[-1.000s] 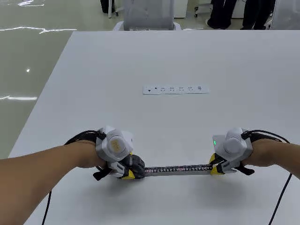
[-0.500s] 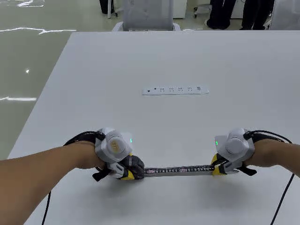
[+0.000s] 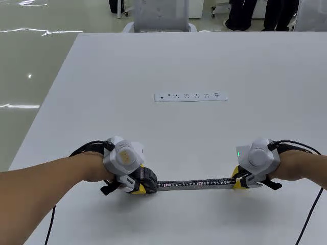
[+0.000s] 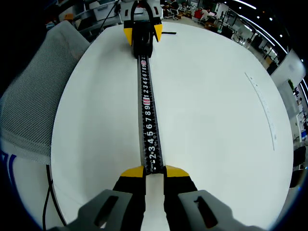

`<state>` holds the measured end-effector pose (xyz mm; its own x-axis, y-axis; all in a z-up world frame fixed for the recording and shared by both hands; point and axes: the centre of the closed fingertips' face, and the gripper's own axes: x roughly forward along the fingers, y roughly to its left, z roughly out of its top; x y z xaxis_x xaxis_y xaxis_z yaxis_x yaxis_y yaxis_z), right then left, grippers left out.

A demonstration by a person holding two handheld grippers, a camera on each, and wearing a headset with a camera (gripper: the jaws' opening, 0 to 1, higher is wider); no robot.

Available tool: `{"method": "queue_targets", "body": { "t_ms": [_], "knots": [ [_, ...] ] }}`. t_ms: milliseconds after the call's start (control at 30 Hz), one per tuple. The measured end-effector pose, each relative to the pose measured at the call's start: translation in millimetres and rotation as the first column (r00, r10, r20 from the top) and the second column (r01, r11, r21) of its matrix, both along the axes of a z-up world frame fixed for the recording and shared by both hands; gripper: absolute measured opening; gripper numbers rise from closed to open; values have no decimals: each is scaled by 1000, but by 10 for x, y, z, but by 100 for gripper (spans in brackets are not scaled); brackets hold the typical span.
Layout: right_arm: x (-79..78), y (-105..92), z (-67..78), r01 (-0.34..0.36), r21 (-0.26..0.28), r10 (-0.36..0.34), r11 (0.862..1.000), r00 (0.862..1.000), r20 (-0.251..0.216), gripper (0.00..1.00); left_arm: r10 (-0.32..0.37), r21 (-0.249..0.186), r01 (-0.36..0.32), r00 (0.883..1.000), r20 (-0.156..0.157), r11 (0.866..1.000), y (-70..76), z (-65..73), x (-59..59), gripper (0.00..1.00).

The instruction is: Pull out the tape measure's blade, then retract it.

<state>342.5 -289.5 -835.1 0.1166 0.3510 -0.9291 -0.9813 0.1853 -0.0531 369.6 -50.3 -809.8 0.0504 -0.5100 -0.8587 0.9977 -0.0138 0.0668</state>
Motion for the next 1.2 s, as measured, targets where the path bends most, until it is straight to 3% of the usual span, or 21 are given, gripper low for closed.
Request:
{"method": "queue_targets", "body": {
  "t_ms": [567,900,1200],
  "knots": [
    [-12,-52,0,13,3,-13,1000,1000,-3,12,0,-1,0,1000,-2,1000,-5,-3,4,33],
    [-11,-39,2,71,44,-71,997,997,0,14,1,0,-1,1000,-2,1000,-2,-4,3,33],
    [-7,-36,-3,76,23,-75,997,997,-8,15,-1,1,1,1000,-3,1000,-3,-7,-4,33]
  ]
}}
